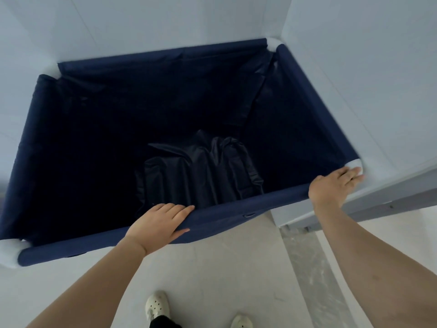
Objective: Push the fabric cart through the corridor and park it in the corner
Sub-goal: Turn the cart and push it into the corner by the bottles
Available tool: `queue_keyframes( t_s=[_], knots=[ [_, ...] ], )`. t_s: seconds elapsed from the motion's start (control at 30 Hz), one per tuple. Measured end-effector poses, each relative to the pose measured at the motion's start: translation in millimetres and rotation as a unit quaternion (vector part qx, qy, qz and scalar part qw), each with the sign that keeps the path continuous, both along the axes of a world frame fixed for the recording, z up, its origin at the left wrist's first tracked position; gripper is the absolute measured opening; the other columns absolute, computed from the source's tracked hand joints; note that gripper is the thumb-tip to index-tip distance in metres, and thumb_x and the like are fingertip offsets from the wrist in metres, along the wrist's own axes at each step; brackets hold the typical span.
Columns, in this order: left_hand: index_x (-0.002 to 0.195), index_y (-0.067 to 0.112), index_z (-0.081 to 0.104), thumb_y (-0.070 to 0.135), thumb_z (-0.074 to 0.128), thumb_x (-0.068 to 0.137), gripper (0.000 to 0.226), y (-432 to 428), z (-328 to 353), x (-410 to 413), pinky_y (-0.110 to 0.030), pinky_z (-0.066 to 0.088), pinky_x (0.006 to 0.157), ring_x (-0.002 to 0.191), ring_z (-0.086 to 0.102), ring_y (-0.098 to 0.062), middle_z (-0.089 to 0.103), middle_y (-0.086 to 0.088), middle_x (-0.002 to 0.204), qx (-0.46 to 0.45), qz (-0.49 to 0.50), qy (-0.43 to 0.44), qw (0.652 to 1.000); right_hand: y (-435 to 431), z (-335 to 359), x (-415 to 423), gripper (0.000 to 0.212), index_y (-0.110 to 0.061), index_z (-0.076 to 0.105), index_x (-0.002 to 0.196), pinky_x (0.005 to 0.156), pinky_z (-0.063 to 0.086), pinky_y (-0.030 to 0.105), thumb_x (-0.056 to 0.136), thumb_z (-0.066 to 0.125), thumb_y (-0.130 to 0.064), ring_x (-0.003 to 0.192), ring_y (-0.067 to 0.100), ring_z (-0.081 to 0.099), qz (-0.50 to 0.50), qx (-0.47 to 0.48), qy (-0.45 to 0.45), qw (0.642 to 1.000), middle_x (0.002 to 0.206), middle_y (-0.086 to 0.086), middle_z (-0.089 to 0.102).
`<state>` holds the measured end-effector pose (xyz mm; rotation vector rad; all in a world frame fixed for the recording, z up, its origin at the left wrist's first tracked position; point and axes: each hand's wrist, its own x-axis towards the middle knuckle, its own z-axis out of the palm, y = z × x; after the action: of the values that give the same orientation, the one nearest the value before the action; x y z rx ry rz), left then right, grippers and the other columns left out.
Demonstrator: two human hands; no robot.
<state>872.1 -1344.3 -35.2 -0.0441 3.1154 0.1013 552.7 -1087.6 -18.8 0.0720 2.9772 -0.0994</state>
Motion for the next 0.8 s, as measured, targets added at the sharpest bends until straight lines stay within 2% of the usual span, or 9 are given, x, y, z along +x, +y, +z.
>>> queue_keyframes(
  t_s=[0.07, 0.17, 0.27, 0.37, 0.47, 0.57, 0.63, 0.7, 0.8],
  knots=[
    [0.13, 0.019, 0.047, 0.053, 0.028, 0.092, 0.054, 0, 1, 0, -0.028, 0.054, 0.079, 0.091, 0.064, -0.013, 0.067, 0.007, 0.108, -0.005, 0.002, 0.006, 1.0, 2, -1, 0, 0.061, 0.011, 0.003, 0.142, 0.116, 0.007, 0.048, 0.097, 0.029, -0.021, 0.14, 0.045, -0.007, 0.001, -0.014, 0.007, 1.0, 0.152, 0.031, -0.003],
    [0.13, 0.018, 0.047, 0.052, 0.04, 0.09, 0.054, 0, 0, 2, -0.03, 0.055, 0.077, 0.092, 0.063, -0.015, 0.066, 0.005, 0.111, -0.018, 0.005, 0.008, 1.0, 7, 2, 1, 0.064, 0.012, 0.001, 0.141, 0.115, 0.003, 0.049, 0.098, 0.026, -0.03, 0.141, 0.044, 0.0, 0.031, 0.043, 0.021, 0.998, 0.152, 0.032, 0.006],
    [0.13, 0.018, 0.046, 0.057, 0.039, 0.088, 0.058, 1, 4, 3, -0.033, 0.054, 0.081, 0.096, 0.062, -0.017, 0.064, 0.003, 0.116, -0.009, 0.026, 0.011, 1.0, -19, 10, 43, 0.061, 0.004, 0.017, 0.143, 0.115, 0.012, 0.05, 0.098, 0.034, -0.032, 0.141, 0.038, 0.013, 0.171, -0.017, 0.048, 0.984, 0.152, 0.024, 0.02],
    [0.13, 0.018, 0.045, 0.061, 0.036, 0.086, 0.062, 0, 15, 10, -0.036, 0.05, 0.091, 0.104, 0.059, -0.018, 0.061, 0.0, 0.121, 0.029, 0.064, 0.026, 0.997, -67, 11, 131, 0.049, -0.005, 0.038, 0.137, 0.115, 0.016, 0.046, 0.096, 0.038, -0.033, 0.139, 0.029, 0.025, 0.383, -0.112, 0.018, 0.917, 0.147, 0.014, 0.037],
    [0.13, 0.016, 0.046, 0.058, 0.039, 0.086, 0.061, -13, 23, 42, -0.038, 0.044, 0.097, 0.108, 0.057, -0.021, 0.06, -0.002, 0.122, 0.044, 0.092, 0.028, 0.994, -108, 9, 206, 0.046, -0.007, 0.049, 0.128, 0.115, 0.022, 0.043, 0.095, 0.04, -0.037, 0.134, 0.027, 0.036, 0.508, -0.161, 0.001, 0.846, 0.138, 0.012, 0.049],
    [0.129, 0.017, 0.049, 0.059, 0.046, 0.083, 0.063, -52, 20, 98, -0.041, 0.041, 0.1, 0.108, 0.057, -0.021, 0.06, -0.002, 0.122, 0.009, 0.094, -0.013, 0.995, -143, 4, 250, 0.053, -0.007, 0.049, 0.127, 0.112, 0.03, 0.042, 0.092, 0.044, -0.046, 0.127, 0.027, 0.044, 0.623, -0.154, 0.006, 0.767, 0.134, 0.011, 0.053],
    [0.128, 0.019, 0.049, 0.061, 0.051, 0.079, 0.065, -86, 22, 124, -0.041, 0.037, 0.101, 0.11, 0.056, -0.021, 0.06, 0.0, 0.123, 0.008, 0.108, -0.069, 0.992, -171, 1, 269, 0.061, -0.007, 0.044, 0.131, 0.11, 0.034, 0.04, 0.09, 0.044, -0.052, 0.126, 0.026, 0.046, 0.7, -0.116, -0.006, 0.705, 0.135, 0.011, 0.052],
    [0.124, 0.023, 0.051, 0.064, 0.05, 0.077, 0.063, -109, 23, 132, -0.039, 0.033, 0.103, 0.112, 0.053, -0.02, 0.058, 0.003, 0.123, 0.004, 0.1, -0.121, 0.988, -196, -1, 277, 0.061, -0.008, 0.044, 0.131, 0.104, 0.041, 0.04, 0.09, 0.044, -0.053, 0.12, 0.026, 0.05, 0.731, -0.081, -0.018, 0.678, 0.132, 0.01, 0.054],
    [0.118, 0.023, 0.053, 0.056, 0.045, 0.083, 0.048, -114, 16, 129, -0.037, 0.032, 0.103, 0.108, 0.054, -0.019, 0.059, 0.004, 0.118, 0.021, 0.032, -0.123, 0.992, -211, -3, 271, 0.057, -0.011, 0.046, 0.126, 0.082, 0.052, 0.037, 0.091, 0.038, -0.055, 0.102, 0.023, 0.059, 0.748, -0.051, -0.034, 0.661, 0.116, 0.005, 0.062]
  ],
)
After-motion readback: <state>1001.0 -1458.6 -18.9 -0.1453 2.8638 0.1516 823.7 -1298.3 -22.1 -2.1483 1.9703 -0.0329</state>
